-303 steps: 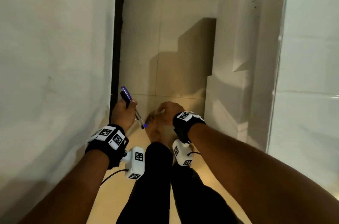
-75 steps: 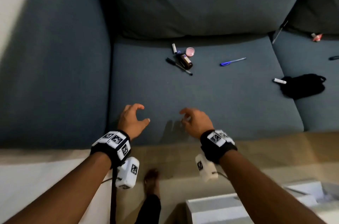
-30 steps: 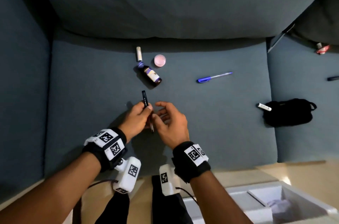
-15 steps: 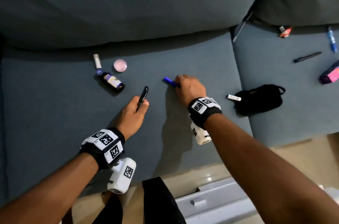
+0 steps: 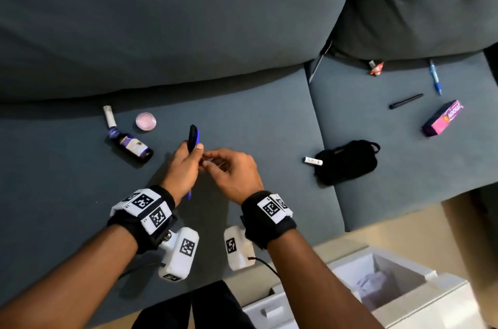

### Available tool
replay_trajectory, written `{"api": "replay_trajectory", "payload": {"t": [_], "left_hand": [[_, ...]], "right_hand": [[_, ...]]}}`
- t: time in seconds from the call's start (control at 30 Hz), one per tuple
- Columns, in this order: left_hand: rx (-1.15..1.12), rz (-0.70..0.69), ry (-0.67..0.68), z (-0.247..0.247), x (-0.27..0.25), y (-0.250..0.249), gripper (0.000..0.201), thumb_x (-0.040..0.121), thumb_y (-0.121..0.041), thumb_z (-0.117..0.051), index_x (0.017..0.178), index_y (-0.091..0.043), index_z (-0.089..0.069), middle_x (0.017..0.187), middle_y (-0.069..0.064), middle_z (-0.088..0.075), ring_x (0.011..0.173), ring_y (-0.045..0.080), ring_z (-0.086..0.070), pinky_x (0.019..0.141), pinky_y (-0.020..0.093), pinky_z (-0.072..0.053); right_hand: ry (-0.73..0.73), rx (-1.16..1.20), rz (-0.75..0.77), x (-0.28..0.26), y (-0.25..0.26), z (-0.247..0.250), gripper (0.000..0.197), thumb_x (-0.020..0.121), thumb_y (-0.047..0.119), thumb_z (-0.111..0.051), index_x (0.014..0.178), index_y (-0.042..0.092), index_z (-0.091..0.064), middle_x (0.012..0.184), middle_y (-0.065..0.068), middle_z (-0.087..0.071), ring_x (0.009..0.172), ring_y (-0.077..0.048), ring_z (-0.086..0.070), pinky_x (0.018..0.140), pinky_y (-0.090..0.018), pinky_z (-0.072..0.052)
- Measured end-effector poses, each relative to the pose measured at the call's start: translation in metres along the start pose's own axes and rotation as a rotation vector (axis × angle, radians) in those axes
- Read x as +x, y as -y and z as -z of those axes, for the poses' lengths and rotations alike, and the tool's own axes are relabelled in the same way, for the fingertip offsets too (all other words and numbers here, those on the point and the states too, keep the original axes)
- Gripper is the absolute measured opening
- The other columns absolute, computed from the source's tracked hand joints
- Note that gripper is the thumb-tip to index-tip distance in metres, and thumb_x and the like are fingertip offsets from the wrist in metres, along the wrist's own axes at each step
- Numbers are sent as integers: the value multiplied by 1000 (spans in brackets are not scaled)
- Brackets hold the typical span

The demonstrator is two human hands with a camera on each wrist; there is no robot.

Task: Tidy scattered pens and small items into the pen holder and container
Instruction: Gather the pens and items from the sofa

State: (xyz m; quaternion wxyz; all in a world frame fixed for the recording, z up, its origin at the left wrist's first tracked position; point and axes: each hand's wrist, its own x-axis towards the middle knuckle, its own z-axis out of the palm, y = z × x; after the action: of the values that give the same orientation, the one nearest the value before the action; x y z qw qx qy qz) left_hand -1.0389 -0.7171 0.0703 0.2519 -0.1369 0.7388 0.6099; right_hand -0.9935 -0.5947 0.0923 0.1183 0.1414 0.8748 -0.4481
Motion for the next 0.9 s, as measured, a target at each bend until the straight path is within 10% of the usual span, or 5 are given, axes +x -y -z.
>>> {"api": "replay_trajectory", "payload": {"t": [0.33,0.6,0.8,0.9], "left_hand": [[23,50,173,-1,30,-11,16,101,-22,-41,89,-17,-50,62,-1,-46,41,8,-30,45,22,-25],[90,26,155,-61,44,-29,27,100,-22,-47,98,5,-50,59,-2,-35,39,3,-28,36,14,-23],[113,-6,134,-125,49,-44,22,98,-22,-52,93,-1,-53,62,4,-44,37,2,-34,38,13,-27],[99,-17,122,-148,55,-50,13,97,-24,-53,86,-19,-55,65,3,-51,38,1,-37,44,23,-27]], "right_hand": [[-344,-176,-199,84,-74,108,17,84,24,-65,99,27,-72,93,6,-72,67,-12,-64,82,-35,-54],[-399,-171,-316,179,-126,208,56,87,27,-64,139,21,-45,138,-4,-56,125,-24,-54,104,-31,-41],[-393,159,-322,238,-148,231,64,76,34,-69,135,19,-48,118,1,-66,106,-15,-65,100,-34,-49],[-365,218,-329,256,-156,226,33,75,33,-67,106,21,-66,88,0,-71,88,-21,-69,89,-39,-55]]}}
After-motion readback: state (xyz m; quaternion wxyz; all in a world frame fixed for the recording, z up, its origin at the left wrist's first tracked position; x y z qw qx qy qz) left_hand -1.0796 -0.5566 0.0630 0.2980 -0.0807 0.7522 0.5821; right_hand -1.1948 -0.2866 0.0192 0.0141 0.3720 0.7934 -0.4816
